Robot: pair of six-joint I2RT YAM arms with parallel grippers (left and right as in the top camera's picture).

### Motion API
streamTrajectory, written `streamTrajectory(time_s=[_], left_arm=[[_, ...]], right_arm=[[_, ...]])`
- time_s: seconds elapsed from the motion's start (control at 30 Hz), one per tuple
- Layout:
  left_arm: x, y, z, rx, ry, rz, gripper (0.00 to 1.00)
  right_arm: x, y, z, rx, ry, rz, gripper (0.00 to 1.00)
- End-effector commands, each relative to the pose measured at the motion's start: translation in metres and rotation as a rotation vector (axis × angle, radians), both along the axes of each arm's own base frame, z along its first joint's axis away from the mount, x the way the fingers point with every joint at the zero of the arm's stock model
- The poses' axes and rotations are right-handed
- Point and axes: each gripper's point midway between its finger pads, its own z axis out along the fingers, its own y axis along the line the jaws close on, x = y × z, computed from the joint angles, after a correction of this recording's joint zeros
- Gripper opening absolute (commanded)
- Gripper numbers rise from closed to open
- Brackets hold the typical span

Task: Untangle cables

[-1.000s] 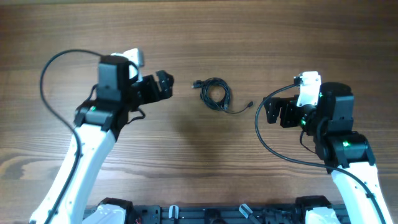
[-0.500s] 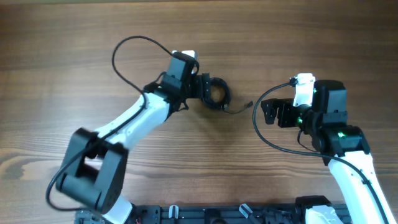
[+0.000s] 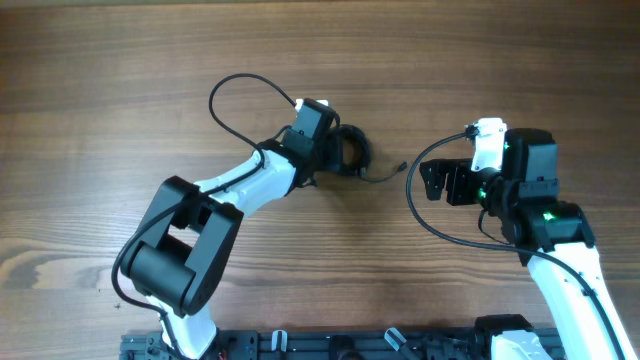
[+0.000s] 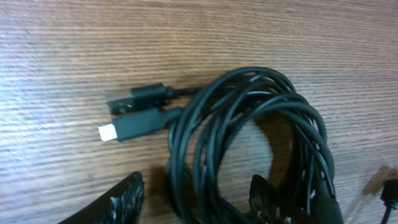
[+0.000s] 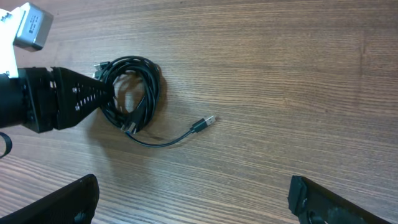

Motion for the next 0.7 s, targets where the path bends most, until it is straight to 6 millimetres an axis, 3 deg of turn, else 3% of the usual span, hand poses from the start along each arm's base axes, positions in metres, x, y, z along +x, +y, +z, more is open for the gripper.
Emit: streamTrajectory(time_s=[0.0, 0.1, 0.13, 0.17, 0.33, 0.4, 0.53, 0.67], left_arm=[[0.003, -0.002, -0.004, 0.025, -0.011, 0.011, 0.4], [0.001, 0.0, -0.005, 0.03, -0.003, 0.012, 0.2], [-0.003, 0.002, -0.008, 0.041, 0.017, 0.011, 0.08], [-0.005, 0.003, -0.009, 0.048, 0.028, 0.011, 0.04], [-0.015, 0.008, -0.016, 0.062, 0.08, 0.026, 0.04], [-0.022, 0.002, -0.014, 0.028, 0.111, -0.001, 0.04], [-0.04, -0.021, 0.023, -0.12, 0.146, -0.094, 0.04], [-0.051, -0.036, 0.08, -0.249, 0.099, -0.17, 0.04]], right_arm=[[0.003, 0.002, 0.006, 0.02, -0.006, 0.0, 1.0], [0.003, 0.002, 0.006, 0.02, -0.007, -0.001, 1.0], [0.003, 0.002, 0.006, 0.02, -0.006, 0.0, 1.0], [0.003, 0.002, 0.006, 0.022, -0.005, 0.001, 1.0], [0.002, 0.008, 0.008, 0.047, -0.008, 0.023, 1.0], [0.003, 0.012, 0.009, 0.07, -0.008, 0.042, 1.0], [0.003, 0.024, 0.002, 0.123, 0.027, 0.088, 1.0], [0.008, 0.036, -0.012, 0.178, 0.074, 0.132, 1.0]])
